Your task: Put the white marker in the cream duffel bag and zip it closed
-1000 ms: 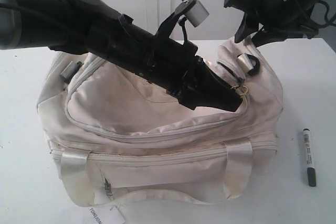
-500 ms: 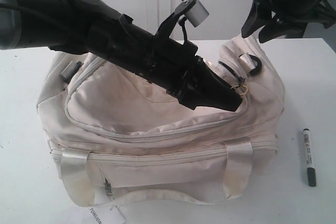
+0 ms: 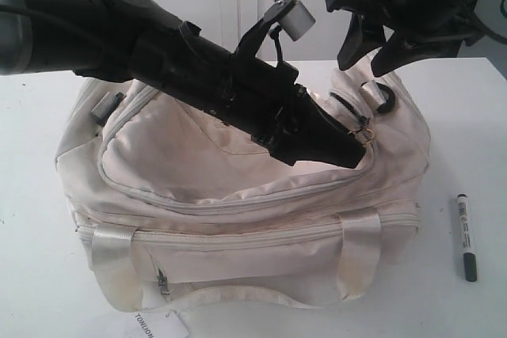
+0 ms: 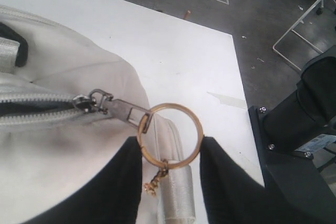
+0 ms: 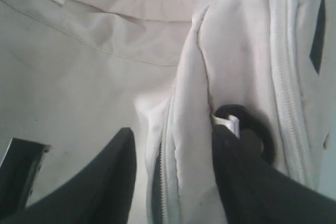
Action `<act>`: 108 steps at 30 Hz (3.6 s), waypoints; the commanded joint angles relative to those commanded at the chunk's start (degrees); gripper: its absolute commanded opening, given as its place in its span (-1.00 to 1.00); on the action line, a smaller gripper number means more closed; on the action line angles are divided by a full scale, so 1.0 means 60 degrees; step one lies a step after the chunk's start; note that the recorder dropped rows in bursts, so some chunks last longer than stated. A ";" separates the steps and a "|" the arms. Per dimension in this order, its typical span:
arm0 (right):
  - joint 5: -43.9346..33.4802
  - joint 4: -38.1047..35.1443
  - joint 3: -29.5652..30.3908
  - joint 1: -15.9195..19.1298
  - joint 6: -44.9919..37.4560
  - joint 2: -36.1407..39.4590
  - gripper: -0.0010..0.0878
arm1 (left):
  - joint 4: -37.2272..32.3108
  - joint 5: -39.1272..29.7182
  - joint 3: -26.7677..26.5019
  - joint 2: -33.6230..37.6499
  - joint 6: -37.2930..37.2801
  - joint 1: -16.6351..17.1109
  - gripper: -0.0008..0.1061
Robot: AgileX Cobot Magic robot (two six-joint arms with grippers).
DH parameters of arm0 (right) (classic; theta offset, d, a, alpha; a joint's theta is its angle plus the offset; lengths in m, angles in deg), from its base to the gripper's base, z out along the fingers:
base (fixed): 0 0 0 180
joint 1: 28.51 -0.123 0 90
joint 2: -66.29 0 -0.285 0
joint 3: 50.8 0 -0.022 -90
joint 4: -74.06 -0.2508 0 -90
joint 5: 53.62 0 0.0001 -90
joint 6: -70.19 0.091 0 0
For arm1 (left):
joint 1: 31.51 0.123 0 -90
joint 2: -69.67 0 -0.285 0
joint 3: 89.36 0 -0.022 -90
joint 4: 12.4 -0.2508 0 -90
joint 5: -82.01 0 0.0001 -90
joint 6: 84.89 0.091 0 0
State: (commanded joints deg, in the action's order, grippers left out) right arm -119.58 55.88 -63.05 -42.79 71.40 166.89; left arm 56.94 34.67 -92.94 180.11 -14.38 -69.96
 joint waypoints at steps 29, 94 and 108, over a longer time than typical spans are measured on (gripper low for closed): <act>-0.0349 -0.0510 0.0723 0.0010 -0.0201 0.0625 0.08 | 0.0000 0.0000 0.0000 0.0000 0.0000 0.0000 -0.99; 0.1800 -0.0658 0.0928 0.0010 0.0159 0.0641 -0.98 | -0.1196 -0.1679 0.0000 0.0000 -0.3801 0.0000 -0.99; 0.1780 -0.0658 0.0928 0.0010 0.0159 0.0641 -0.98 | -0.1573 0.0032 0.0015 -0.0767 -0.5272 -0.0096 -0.99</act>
State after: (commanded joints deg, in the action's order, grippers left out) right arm -108.90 51.93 -57.48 -42.73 72.35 170.74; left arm 47.50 34.86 -92.85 175.51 -46.02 -70.53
